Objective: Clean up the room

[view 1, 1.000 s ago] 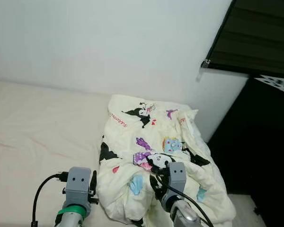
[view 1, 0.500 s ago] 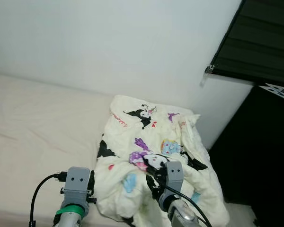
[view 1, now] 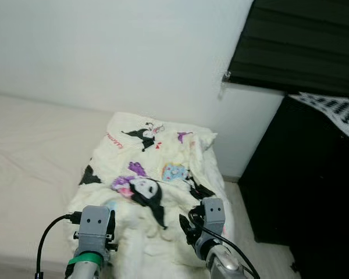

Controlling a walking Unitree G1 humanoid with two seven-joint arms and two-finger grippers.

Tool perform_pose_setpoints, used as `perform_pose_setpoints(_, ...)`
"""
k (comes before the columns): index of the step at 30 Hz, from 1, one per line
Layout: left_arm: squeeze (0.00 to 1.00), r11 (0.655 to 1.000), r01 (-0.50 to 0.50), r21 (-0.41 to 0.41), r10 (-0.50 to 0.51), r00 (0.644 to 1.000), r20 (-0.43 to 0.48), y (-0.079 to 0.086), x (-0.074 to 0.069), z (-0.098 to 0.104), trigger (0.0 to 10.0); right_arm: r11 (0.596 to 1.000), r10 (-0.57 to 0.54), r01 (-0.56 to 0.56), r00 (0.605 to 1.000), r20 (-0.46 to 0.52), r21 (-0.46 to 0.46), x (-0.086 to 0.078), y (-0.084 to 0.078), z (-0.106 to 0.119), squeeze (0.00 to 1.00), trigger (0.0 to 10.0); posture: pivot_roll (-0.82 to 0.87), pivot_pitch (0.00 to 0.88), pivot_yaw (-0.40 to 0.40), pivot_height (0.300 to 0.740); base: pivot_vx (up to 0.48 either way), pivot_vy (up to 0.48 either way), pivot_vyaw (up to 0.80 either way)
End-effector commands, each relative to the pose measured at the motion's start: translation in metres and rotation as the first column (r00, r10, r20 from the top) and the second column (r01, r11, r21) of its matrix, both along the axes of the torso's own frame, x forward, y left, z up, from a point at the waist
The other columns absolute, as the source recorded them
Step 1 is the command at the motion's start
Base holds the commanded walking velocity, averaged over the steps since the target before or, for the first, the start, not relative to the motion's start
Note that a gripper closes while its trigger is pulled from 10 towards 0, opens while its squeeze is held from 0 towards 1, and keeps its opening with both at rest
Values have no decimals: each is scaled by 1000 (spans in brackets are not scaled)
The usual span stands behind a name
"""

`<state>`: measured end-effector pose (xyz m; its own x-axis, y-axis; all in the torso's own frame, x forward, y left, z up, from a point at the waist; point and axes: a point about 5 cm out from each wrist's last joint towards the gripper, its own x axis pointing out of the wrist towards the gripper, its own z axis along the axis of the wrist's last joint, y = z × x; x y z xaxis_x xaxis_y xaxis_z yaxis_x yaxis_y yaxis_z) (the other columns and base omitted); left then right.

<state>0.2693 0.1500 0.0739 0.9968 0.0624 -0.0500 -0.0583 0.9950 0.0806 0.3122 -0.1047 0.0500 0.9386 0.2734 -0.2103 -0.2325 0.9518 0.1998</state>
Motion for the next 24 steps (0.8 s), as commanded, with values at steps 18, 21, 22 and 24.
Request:
perform_pose_setpoints(18,0,990,-14,-141,13,1000,-12,0,-2,0,10000,1000,7,-7,1000,-14,8,-2,1,-2,0,10000,50,51,-90,703,0,400,0)
perform_pose_setpoints(21,0,992,7,-127,-8,1000,-6,-1,-3,0,10000,1000,8,-8,1000,-16,8,-2,2,-3,0,10000,50,51,-89,703,0,242,0)
perform_pose_setpoints(22,0,993,11,-120,-12,1000,-4,-1,-3,0,10000,1000,8,-8,1000,-16,8,-2,2,-3,0,10000,50,51,-89,703,0,0,0)
perform_pose_setpoints(24,0,994,0,-105,-1,1000,-11,-1,-3,-1,10000,1000,8,-8,1000,-17,8,-2,2,-3,0,10000,49,54,-88,703,0,0,0)
